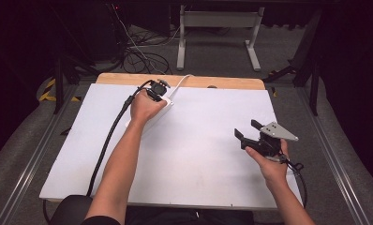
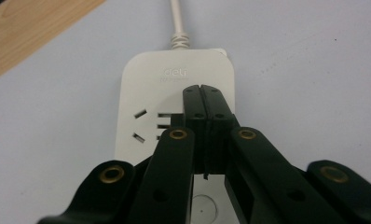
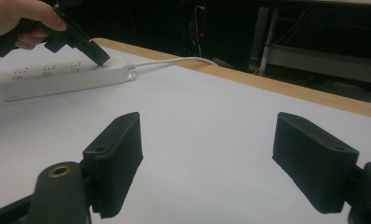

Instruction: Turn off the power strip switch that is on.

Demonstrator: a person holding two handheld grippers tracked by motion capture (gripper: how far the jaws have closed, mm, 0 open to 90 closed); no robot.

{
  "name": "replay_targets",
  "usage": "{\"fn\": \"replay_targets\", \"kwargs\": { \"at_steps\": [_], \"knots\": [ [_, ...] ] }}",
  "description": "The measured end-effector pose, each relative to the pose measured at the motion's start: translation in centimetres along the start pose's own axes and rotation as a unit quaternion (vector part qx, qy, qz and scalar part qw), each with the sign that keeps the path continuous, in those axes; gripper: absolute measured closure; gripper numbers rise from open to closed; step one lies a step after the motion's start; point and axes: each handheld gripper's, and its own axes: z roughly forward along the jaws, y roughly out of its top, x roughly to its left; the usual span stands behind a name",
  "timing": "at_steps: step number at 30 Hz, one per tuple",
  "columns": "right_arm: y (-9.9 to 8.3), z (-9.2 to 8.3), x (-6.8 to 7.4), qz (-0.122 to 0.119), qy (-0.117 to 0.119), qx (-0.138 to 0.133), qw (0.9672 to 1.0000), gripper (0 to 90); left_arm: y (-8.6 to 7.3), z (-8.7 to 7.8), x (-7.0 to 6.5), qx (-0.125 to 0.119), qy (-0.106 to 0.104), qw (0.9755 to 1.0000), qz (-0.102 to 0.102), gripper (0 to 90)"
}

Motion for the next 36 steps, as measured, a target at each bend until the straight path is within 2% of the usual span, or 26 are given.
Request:
{"fn": "replay_targets", "kwargs": {
  "at_steps": [1,4,5,9,13,17,21,24,30,33,36],
  "knots": [
    [0.0,0.0,0.0,0.000,-0.002,0.000,1.0000,24.3,-0.1,0.0,0.2,-0.003,-0.009,0.9999,-0.015,90.0],
    [0.1,-0.1,0.1,-0.001,0.000,-0.001,1.0000,24.3,0.0,0.0,0.4,0.004,-0.003,0.9998,-0.017,90.0],
    [0.1,-0.1,0.1,-0.002,0.001,-0.001,1.0000,24.3,-0.1,0.0,0.7,0.005,-0.011,0.9996,-0.027,90.0],
    [0.1,-0.2,0.1,-0.001,-0.001,-0.001,1.0000,24.3,-0.2,0.1,0.4,-0.005,-0.003,0.9997,-0.024,90.0],
    [0.1,-0.2,0.0,0.000,-0.002,-0.001,1.0000,24.3,0.0,0.2,-0.2,-0.015,-0.007,0.9997,-0.020,90.0],
    [0.1,-0.3,0.0,0.001,-0.002,-0.002,1.0000,24.4,0.0,0.2,-0.8,-0.013,0.008,0.9998,-0.010,90.0],
    [0.1,-0.5,0.0,0.001,-0.001,-0.003,1.0000,24.4,-0.3,0.1,-0.8,-0.020,0.006,0.9994,-0.026,90.0],
    [0.0,-0.6,0.0,0.002,-0.002,-0.001,1.0000,24.4,-0.3,0.1,-0.8,-0.021,0.007,0.9994,-0.027,90.0],
    [0.0,-0.7,0.1,0.000,-0.004,-0.001,1.0000,24.4,-1.0,0.2,-0.1,-0.042,-0.019,0.9972,-0.059,90.0],
    [0.1,-0.8,0.0,0.000,-0.004,-0.003,1.0000,24.4,-1.2,0.0,-0.2,-0.041,-0.020,0.9974,-0.056,90.0],
    [0.1,-0.8,0.0,0.002,-0.007,-0.002,1.0000,24.4,-1.4,0.0,0.0,-0.046,-0.026,0.9965,-0.065,90.0]
  ]
}}
